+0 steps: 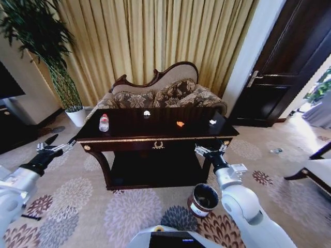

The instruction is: Move to the front of the table and place the trash on the table into the trash bin.

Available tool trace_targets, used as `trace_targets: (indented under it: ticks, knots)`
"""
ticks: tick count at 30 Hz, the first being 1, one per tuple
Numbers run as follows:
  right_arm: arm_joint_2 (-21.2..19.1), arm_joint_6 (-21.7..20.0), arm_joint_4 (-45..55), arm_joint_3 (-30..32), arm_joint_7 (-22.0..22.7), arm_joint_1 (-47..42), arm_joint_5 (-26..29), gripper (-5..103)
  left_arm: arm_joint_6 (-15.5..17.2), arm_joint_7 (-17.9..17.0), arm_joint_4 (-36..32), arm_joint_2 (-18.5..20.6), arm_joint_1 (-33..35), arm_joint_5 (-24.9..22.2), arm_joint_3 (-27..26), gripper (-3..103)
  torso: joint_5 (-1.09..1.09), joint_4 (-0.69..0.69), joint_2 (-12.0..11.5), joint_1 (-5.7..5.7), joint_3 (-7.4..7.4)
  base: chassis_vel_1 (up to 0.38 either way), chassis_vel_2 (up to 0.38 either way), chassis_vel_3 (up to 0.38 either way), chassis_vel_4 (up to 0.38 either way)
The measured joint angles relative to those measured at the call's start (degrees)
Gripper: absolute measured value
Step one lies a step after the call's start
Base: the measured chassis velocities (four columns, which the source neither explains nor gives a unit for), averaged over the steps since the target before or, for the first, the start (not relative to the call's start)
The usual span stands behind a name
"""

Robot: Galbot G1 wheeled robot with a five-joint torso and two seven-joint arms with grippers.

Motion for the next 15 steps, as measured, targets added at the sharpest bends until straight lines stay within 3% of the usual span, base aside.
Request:
trace_targets:
  ticks: [15]
  knots:
    - [-0.01,0.61,-1.03,-2.81,0.69,0.79,-1.86,100,0.00,-0.10,0.57,-0.16,-0.64,0.38,1.11,100,0.00,-0.02,-0.03,0.04,0.02,-0.146,0.145,0.153,-0.141]
